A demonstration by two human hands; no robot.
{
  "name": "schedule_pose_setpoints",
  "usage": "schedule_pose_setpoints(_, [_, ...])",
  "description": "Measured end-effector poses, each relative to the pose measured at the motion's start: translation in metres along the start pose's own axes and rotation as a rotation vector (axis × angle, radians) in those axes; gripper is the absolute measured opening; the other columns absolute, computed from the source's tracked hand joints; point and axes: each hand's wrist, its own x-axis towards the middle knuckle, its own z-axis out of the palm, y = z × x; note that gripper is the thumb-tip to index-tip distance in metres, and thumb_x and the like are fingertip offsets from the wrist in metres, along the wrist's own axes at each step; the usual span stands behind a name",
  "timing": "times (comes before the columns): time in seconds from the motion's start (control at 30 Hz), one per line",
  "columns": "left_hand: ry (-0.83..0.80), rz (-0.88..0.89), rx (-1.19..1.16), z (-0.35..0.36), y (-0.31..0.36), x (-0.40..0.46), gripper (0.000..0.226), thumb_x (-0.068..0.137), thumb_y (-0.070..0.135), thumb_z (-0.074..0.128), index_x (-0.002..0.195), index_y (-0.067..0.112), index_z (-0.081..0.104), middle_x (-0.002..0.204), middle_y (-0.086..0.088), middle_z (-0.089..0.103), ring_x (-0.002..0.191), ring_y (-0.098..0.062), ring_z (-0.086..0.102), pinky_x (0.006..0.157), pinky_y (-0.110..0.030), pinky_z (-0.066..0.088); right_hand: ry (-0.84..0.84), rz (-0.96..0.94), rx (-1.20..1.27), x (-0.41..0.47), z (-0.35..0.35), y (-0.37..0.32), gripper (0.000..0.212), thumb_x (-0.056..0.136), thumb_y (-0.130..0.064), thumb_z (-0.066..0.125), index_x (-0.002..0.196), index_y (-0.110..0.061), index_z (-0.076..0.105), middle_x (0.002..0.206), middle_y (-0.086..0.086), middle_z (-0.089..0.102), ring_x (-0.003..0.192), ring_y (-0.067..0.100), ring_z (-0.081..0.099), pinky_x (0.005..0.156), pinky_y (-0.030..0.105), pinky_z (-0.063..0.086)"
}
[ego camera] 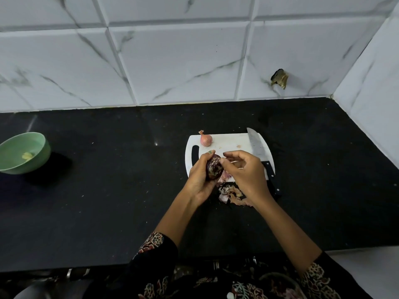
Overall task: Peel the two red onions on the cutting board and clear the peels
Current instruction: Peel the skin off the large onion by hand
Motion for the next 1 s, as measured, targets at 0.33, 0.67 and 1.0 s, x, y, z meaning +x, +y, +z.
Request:
schedule_pose_setpoints(0.33, [0.036, -0.034, 0.024, 0.001, 0.000, -0.002, 0.015, 0.088, 0.029, 0.061, 0.085, 0.014, 0.063, 0.081, -0.003, 0.067, 0.074, -0.013, 0.061, 0.067, -0.029, 0.050, 0.034, 0.018, -0.109, -0.001, 0.004, 0.009, 0.003, 0.091, -0.011, 0.058, 0.089, -0.011, 0.061, 0.074, -0.010, 0.059, 0.068, -0.001, 0.055, 0.058, 0.004, 0.042])
schedule_pose_setpoints(0.67, [0.015, -0.021, -0.018, -0.002, -0.001, 0.002, 0.015, 0.090, 0.031, 0.057, 0.083, 0.019, 0.063, 0.079, -0.001, 0.069, 0.077, -0.015, 0.062, 0.069, -0.030, 0.052, -0.056, 0.024, -0.117, -0.002, -0.008, 0.012, 0.013, 0.088, -0.020, 0.063, 0.100, -0.015, 0.063, 0.088, -0.009, 0.063, 0.081, 0.005, 0.060, 0.064, 0.007, 0.045])
schedule_pose_setpoints(1.0, [-0.011, -0.055, 0.046, -0.006, -0.003, 0.008, 0.038, 0.090, 0.036, 0.053, 0.120, 0.014, 0.059, 0.114, -0.013, 0.066, 0.095, -0.021, 0.065, 0.079, -0.033, 0.052, -0.113, 0.033, -0.075, 0.001, -0.003, -0.007, 0.025, 0.075, -0.022, 0.077, 0.097, -0.016, 0.067, 0.082, -0.009, 0.067, 0.072, -0.002, 0.063, 0.057, 0.009, 0.049])
